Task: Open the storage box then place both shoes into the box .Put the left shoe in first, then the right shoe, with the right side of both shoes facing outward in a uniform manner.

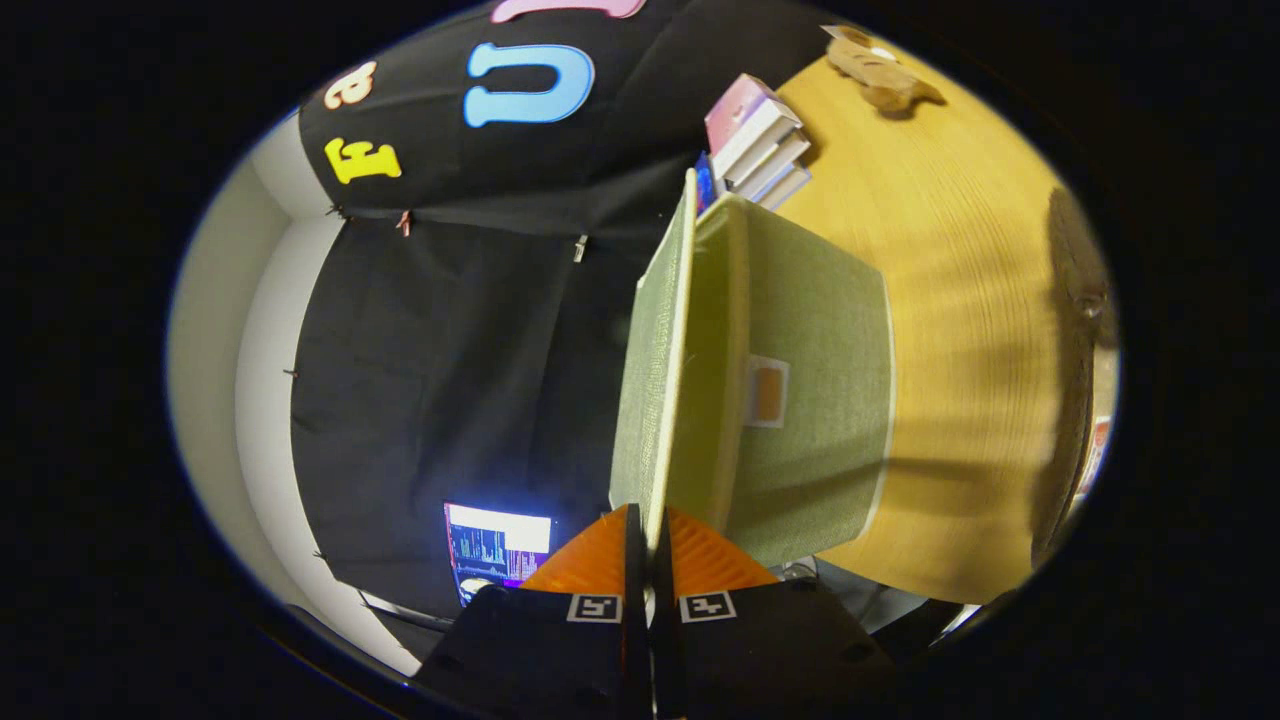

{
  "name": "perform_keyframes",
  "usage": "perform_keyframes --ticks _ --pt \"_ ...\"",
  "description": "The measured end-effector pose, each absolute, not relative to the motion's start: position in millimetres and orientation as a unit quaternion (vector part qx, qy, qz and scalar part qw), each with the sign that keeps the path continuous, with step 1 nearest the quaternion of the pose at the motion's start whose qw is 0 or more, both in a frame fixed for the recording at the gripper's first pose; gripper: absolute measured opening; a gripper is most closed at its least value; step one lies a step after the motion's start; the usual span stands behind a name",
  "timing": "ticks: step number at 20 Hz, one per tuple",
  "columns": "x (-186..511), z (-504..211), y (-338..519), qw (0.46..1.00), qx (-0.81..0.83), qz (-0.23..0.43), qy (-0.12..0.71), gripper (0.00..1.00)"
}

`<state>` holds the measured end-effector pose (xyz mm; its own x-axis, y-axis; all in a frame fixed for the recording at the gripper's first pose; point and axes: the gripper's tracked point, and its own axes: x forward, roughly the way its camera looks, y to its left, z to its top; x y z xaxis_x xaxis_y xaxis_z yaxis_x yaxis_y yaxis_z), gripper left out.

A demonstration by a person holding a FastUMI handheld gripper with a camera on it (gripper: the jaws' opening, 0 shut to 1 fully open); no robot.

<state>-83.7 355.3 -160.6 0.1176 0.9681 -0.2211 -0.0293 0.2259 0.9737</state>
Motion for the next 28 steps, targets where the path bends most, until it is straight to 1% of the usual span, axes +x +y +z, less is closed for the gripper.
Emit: perform_keyframes --ticks 4,8,15,20,28 --pt "-72.7 -120.2 376.0 0.617 0.424 0.443 0.493 0.07" --pt "-67.6 -73.6 413.0 0.632 0.402 0.467 0.47 0.08" --pt "-76.3 -32.3 494.3 0.644 0.357 0.51 0.444 0.08" --pt "-89.7 -32.0 556.8 0.646 0.328 0.529 0.442 0.08" --pt "-92.5 -68.2 657.7 0.652 0.32 0.514 0.456 0.09"
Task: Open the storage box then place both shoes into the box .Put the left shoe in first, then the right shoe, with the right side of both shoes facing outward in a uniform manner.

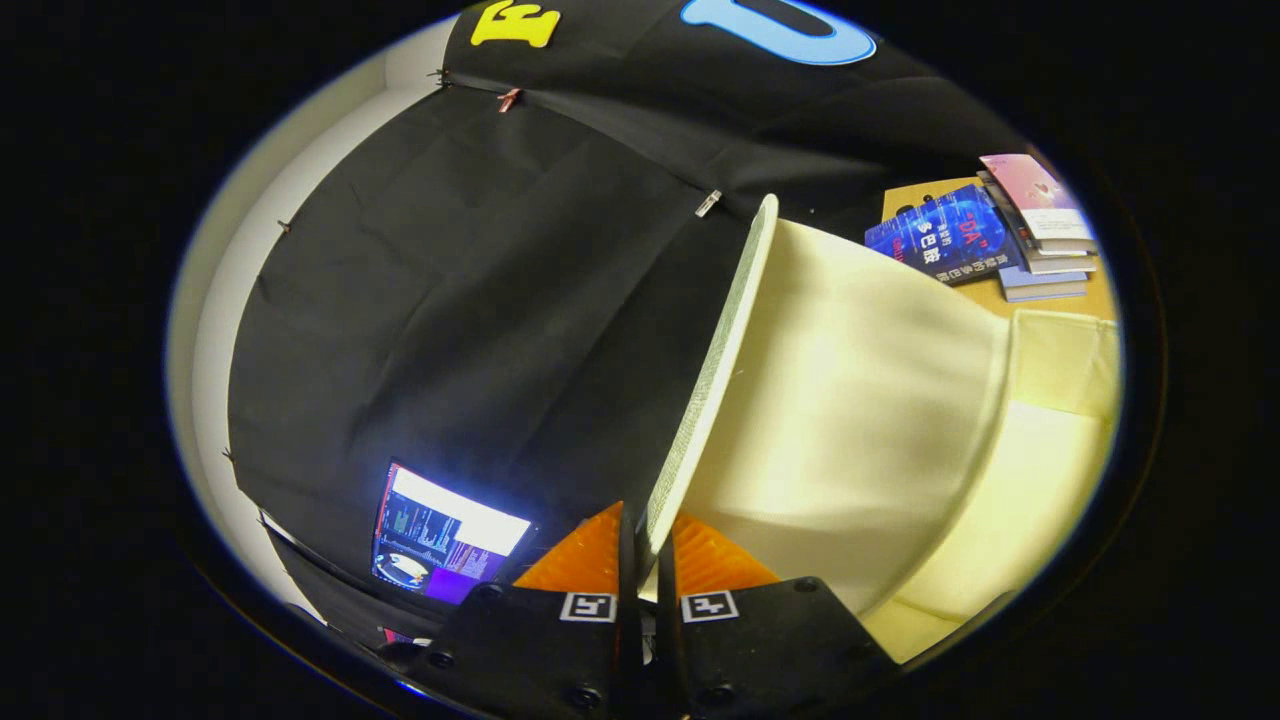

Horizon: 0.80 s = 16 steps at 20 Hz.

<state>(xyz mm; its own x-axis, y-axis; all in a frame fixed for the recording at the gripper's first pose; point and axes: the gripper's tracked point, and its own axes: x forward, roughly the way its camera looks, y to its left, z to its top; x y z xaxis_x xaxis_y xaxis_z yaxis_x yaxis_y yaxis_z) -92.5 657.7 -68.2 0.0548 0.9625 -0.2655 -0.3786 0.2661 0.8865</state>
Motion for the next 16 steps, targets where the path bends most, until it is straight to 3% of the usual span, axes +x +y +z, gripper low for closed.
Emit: perform_keyframes --ticks 4,6,9,16 --pt "-83.8 -100.4 675.7 0.688 0.27 0.506 0.445 0.17" --pt "-82.3 -105.6 669.4 0.707 0.243 0.509 0.426 0.32" --pt "-76.6 -100.7 633.0 0.734 0.211 0.507 0.399 0.98" --pt "-32.7 -67.2 483.6 0.844 0.15 0.427 0.288 0.98"
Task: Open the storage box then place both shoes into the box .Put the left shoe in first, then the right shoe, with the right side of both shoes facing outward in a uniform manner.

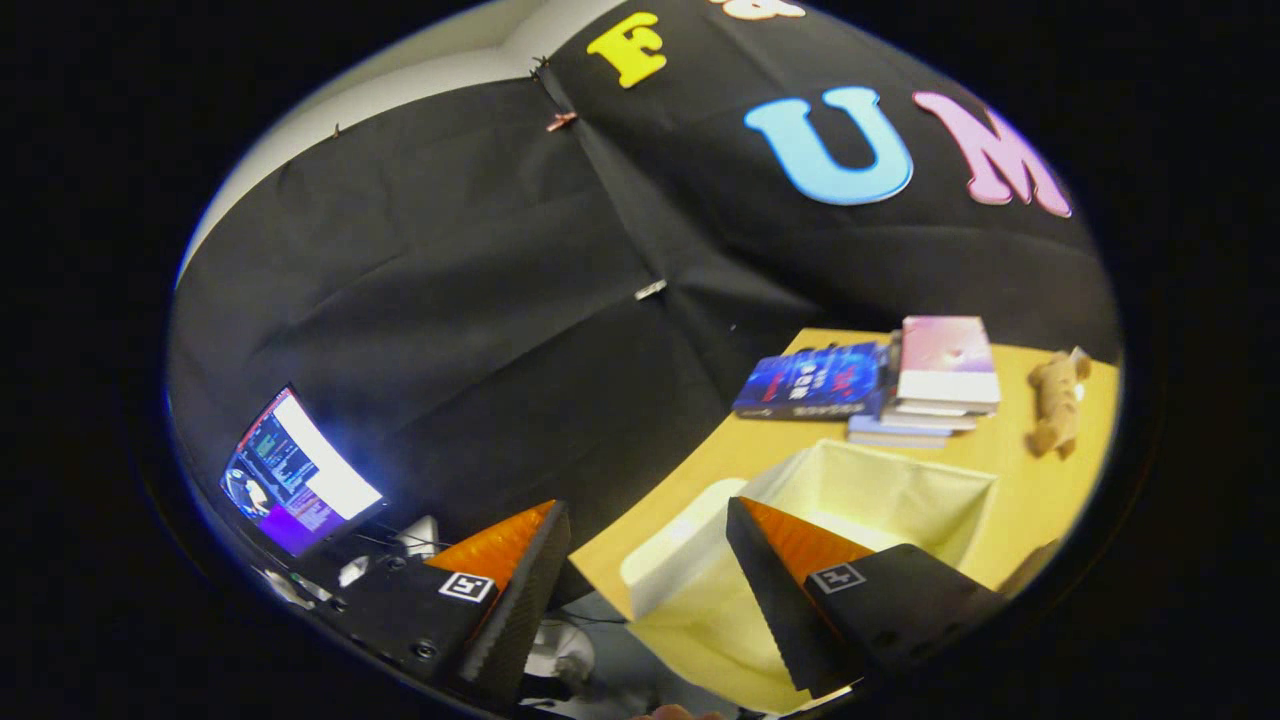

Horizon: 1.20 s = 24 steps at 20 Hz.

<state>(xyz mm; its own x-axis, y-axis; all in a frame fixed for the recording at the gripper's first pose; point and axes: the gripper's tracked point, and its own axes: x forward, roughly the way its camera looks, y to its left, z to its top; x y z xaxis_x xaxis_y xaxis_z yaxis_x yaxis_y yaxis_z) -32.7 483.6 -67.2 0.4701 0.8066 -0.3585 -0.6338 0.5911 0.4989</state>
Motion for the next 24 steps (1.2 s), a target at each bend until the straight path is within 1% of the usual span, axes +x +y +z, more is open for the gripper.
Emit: perform_keyframes --ticks 5,7,9,15,22,24 --pt "-6.9 -66.7 349.1 0.914 0.077 0.311 0.248 0.98" --pt "-6.3 -80.1 300.5 0.93 0.051 0.267 0.247 0.98" --pt "-10.4 -103.0 254.7 0.938 0.03 0.226 0.262 0.98" --pt "-34.7 -188.4 146.9 0.931 0.015 0.118 0.345 0.98" --pt "-41.4 -293.4 95.6 0.904 0.003 0.067 0.423 0.99" --pt "-35.7 -316.1 90.4 0.896 0.005 0.062 0.44 0.99"
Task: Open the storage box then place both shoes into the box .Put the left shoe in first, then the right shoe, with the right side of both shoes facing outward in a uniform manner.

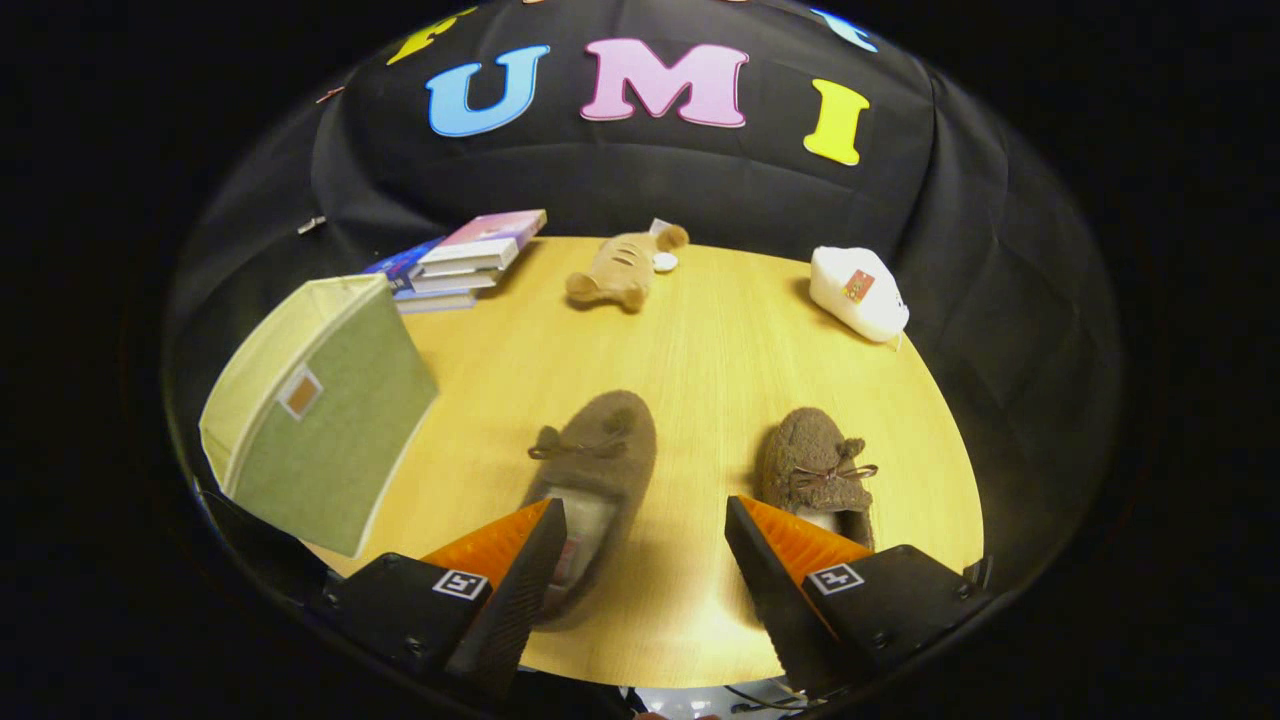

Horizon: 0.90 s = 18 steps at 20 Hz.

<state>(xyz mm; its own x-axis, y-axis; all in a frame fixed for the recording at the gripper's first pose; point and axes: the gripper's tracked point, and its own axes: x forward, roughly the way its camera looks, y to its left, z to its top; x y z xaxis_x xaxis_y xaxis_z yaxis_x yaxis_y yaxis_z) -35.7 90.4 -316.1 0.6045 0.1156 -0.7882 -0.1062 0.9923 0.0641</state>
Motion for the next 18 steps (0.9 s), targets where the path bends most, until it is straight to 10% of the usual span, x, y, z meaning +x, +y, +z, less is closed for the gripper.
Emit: perform_keyframes --ticks 6,10,13,18 --pt "-19.6 -375.8 94.4 0.872 0.016 0.074 0.484 0.98" --pt "-9.7 -393.4 115.5 0.857 0.061 0.092 0.504 0.75" --pt "-10.3 -392.0 121.7 0.847 0.081 0.1 0.516 0.39" --pt "-6.5 -389.7 119.7 0.838 0.109 0.077 0.529 0.19"
